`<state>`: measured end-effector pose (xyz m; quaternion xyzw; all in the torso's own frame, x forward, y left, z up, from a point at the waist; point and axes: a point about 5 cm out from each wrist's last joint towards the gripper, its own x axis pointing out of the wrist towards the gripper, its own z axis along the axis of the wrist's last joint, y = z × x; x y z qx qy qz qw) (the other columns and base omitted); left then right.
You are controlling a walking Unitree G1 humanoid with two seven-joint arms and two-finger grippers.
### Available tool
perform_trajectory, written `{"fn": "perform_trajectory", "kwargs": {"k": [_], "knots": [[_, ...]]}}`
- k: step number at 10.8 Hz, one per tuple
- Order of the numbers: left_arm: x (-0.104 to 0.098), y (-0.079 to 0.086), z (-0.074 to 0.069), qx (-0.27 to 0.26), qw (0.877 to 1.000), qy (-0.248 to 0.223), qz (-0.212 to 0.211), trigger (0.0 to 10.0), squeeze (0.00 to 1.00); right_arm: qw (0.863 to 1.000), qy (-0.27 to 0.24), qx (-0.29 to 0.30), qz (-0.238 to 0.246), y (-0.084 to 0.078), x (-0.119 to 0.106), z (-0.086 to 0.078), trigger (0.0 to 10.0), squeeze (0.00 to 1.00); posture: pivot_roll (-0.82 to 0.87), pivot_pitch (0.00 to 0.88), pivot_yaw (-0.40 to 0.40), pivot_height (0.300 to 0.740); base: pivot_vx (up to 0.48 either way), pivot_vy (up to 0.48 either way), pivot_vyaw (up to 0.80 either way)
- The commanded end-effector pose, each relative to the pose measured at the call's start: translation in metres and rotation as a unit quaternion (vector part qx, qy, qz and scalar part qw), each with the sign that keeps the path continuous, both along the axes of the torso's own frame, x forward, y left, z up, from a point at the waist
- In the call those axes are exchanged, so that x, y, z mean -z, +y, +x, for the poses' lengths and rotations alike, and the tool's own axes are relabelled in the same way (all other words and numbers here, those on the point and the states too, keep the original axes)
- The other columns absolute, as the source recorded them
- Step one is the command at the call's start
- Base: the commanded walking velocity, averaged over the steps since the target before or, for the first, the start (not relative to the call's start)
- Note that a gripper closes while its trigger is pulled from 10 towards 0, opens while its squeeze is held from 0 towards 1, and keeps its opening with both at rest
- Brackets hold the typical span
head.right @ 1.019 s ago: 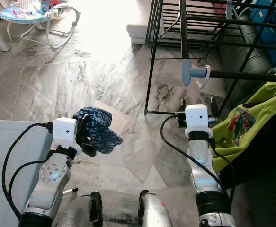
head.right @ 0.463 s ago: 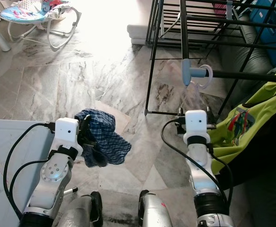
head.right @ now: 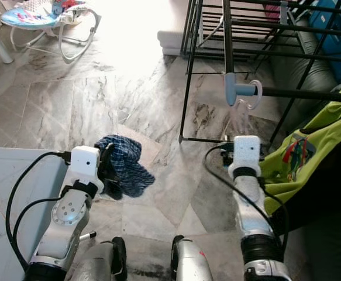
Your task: Hang hanger
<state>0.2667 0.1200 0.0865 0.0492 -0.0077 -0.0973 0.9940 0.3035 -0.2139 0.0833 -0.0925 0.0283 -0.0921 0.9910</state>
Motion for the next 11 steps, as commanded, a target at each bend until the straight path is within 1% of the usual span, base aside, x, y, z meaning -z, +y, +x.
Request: {"fn": "perform_trajectory", "kwargs": {"k": [1, 4, 7, 9, 10, 11], "knots": [[0.0040, -0.0009, -0.0022, 0.006, 1.000, 0.011, 0.008, 10.0, 0.00, 1.000, 0.012, 0.008, 0.009, -0.0040, 0.0042, -0.0034, 0.0, 0.00, 0.01, 0.206, -0.026, 0.740, 0.000, 0.000, 0.00], [0.0051, -0.0028, -0.0025, 0.014, 1.000, 0.014, 0.017, 10.0, 0.00, 1.000, 0.014, 0.008, 0.019, -0.0028, 0.0036, -0.0041, 0.0, 0.00, 0.01, 0.209, -0.022, 0.740, 0.000, 0.000, 0.00], [0.0079, -0.0025, -0.0044, 0.015, 0.999, 0.020, 0.025, 10.0, 0.00, 0.999, 0.008, -0.003, 0.031, -0.0017, -0.0034, 0.0011, 0.0, 0.00, 0.01, 0.213, -0.026, 0.740, 0.000, 0.000, 0.00], [0.0083, -0.0027, -0.0051, 0.015, 0.999, 0.021, 0.027, 10.0, 0.00, 0.999, 0.010, -0.006, 0.032, -0.0004, -0.0036, 0.0011, 0.0, 0.00, 0.02, 0.212, -0.028, 0.740, 0.000, 0.000, 0.00], [0.0089, -0.0029, -0.0054, 0.018, 0.999, 0.022, 0.031, 10.0, 0.00, 0.999, 0.012, -0.006, 0.031, -0.0002, -0.0033, 0.0008, 0.5, 0.00, 0.02, 0.210, -0.028, 0.740, 0.000, 0.000, 0.00], [0.0102, -0.0028, -0.0063, 0.020, 0.999, 0.025, 0.032, 10.0, 0.00, 0.999, 0.010, -0.005, 0.033, 0.0004, -0.0036, 0.0004, 0.7, 0.00, 0.02, 0.211, -0.026, 0.740, 0.000, 0.000, 0.00]]}}
